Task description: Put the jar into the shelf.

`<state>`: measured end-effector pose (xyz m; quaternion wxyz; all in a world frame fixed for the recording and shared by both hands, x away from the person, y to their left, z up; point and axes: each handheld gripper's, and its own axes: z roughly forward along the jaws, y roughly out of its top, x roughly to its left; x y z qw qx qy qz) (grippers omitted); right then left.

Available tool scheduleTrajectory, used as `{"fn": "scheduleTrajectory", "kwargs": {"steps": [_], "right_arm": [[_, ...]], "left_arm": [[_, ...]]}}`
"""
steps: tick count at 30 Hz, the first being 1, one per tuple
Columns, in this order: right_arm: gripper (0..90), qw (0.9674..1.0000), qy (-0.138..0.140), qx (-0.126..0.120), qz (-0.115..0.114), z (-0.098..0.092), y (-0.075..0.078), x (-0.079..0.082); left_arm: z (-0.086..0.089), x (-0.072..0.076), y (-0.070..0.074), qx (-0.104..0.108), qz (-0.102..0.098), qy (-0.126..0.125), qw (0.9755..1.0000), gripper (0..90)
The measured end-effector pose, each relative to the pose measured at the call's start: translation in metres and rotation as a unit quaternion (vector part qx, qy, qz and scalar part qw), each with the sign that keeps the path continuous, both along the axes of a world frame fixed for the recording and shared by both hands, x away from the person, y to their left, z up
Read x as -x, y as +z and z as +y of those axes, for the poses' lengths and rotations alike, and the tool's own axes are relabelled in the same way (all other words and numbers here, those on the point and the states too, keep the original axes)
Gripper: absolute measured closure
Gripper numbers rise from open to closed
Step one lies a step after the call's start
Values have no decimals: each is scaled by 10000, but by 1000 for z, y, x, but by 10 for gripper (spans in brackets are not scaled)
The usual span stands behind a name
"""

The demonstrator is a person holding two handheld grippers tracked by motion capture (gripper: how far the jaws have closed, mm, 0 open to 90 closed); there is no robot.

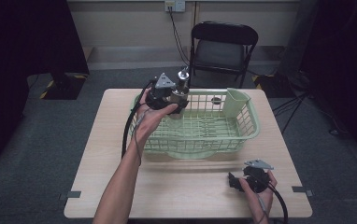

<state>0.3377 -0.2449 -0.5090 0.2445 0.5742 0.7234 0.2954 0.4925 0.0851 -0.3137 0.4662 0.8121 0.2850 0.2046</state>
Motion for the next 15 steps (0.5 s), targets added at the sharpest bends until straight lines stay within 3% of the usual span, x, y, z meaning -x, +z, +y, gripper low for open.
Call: {"fn": "scheduleTrajectory", "kwargs": {"steps": [15], "right_arm": [[0,10000,-1,-2,1,0,0,0]], "left_arm": [[-1,-12,-12,-161,183,-46,9997,347]]}}
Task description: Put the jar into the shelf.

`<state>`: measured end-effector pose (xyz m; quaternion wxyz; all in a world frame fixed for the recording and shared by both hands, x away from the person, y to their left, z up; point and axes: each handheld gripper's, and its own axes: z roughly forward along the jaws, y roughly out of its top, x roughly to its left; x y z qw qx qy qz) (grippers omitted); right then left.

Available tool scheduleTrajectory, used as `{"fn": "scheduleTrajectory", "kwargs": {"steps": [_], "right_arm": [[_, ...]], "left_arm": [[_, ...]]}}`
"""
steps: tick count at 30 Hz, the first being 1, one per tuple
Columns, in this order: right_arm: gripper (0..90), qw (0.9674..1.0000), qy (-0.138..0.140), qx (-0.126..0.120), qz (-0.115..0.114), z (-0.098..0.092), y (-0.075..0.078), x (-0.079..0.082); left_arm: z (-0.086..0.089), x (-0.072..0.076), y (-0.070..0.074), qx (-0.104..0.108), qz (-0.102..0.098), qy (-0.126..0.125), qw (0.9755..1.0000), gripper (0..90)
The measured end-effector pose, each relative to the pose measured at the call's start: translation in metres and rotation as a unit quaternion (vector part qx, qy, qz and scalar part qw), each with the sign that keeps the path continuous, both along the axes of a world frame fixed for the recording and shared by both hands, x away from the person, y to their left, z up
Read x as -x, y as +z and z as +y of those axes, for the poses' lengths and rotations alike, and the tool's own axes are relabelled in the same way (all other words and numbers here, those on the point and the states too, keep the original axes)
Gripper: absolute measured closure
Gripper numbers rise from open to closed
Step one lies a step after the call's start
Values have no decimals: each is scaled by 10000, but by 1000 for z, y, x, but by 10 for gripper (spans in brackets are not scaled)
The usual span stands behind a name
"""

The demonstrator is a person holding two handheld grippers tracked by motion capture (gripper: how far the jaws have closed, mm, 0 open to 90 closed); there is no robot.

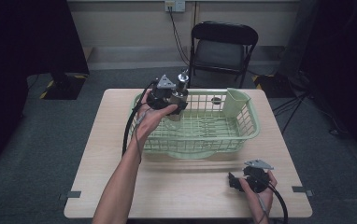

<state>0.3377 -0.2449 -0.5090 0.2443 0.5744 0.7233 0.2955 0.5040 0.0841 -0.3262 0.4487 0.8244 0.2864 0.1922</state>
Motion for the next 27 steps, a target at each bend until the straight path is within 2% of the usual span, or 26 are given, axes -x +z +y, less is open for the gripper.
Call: {"fn": "scheduleTrajectory", "kwargs": {"steps": [20,27], "right_arm": [[0,10000,0,0,-2,0,0,0],[0,10000,1,0,-2,0,0,0]], "left_arm": [[-9,-10,-17,-228,217,-76,9995,347],[-11,-12,-26,-209,337,-78,9992,348]]}}
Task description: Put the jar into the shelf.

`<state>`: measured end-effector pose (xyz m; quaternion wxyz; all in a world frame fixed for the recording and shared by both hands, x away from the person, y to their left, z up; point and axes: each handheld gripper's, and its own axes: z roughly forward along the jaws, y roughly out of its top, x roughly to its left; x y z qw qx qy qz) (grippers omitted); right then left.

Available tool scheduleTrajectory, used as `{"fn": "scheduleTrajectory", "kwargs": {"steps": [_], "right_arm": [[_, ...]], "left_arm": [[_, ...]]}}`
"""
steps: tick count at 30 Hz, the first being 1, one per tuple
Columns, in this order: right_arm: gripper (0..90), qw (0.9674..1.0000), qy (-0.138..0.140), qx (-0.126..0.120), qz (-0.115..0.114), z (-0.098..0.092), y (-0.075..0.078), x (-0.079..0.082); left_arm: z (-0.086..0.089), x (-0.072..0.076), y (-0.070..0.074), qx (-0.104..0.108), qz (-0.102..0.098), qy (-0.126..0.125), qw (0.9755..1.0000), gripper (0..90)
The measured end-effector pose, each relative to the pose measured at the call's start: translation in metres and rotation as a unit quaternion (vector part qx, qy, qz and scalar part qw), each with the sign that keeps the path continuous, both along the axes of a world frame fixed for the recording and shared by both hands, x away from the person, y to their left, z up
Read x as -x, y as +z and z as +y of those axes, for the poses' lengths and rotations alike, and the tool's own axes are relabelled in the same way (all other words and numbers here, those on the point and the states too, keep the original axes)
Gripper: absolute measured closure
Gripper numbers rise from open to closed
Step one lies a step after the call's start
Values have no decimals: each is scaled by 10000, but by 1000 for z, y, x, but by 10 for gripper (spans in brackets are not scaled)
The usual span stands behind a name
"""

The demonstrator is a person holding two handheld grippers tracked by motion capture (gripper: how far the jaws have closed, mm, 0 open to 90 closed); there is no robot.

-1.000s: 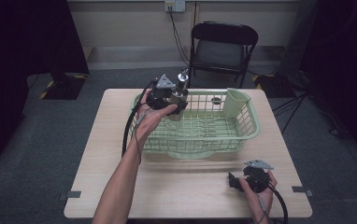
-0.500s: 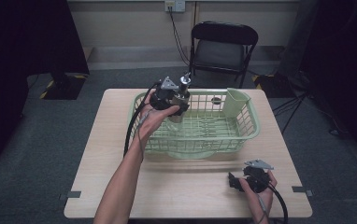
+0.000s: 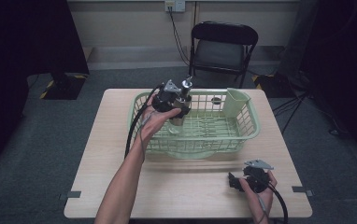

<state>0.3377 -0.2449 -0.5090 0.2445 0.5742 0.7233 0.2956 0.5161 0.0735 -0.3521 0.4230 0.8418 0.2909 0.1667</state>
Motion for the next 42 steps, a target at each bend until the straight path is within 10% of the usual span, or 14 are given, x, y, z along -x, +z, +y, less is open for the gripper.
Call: {"fn": "scheduleTrajectory", "kwargs": {"steps": [42], "right_arm": [[0,10000,-1,0,2,0,0,0]], "left_arm": [[25,2,-19,132,455,-74,9988,338]]}}
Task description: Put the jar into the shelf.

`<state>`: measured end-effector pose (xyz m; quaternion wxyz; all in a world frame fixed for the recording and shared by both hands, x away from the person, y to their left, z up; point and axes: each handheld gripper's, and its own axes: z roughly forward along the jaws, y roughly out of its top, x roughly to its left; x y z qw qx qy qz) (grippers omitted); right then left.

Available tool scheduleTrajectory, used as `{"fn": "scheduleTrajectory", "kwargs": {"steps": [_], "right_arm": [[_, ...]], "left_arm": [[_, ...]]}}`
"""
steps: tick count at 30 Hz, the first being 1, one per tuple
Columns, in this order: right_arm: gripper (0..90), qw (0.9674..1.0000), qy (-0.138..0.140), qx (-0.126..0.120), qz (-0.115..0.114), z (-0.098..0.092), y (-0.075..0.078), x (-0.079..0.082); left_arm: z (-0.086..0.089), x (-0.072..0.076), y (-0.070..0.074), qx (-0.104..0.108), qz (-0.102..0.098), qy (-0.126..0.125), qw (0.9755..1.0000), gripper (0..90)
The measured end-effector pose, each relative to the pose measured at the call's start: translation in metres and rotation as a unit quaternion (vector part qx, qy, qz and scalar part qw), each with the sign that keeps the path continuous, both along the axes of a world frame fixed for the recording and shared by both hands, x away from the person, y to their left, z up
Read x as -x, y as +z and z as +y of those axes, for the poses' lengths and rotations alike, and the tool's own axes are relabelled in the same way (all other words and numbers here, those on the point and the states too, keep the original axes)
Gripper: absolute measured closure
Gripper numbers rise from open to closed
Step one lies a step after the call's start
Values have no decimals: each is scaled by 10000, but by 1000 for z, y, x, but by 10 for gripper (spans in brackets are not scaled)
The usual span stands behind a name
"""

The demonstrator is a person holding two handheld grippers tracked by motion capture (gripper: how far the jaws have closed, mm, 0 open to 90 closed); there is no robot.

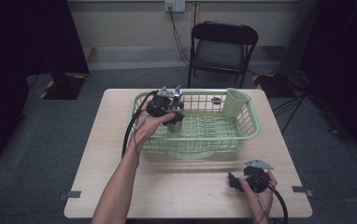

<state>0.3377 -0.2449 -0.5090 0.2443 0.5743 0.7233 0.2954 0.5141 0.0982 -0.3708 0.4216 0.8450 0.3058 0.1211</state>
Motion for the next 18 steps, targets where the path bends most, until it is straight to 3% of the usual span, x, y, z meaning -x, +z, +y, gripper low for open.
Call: {"fn": "scheduleTrajectory", "kwargs": {"steps": [14,18], "right_arm": [[0,10000,-1,-1,1,0,0,0],[0,10000,-1,-1,0,0,0,0]], "left_arm": [[-1,3,-2,28,7,-73,10000,274],[2,4,1,150,-94,12,9998,179]]}}
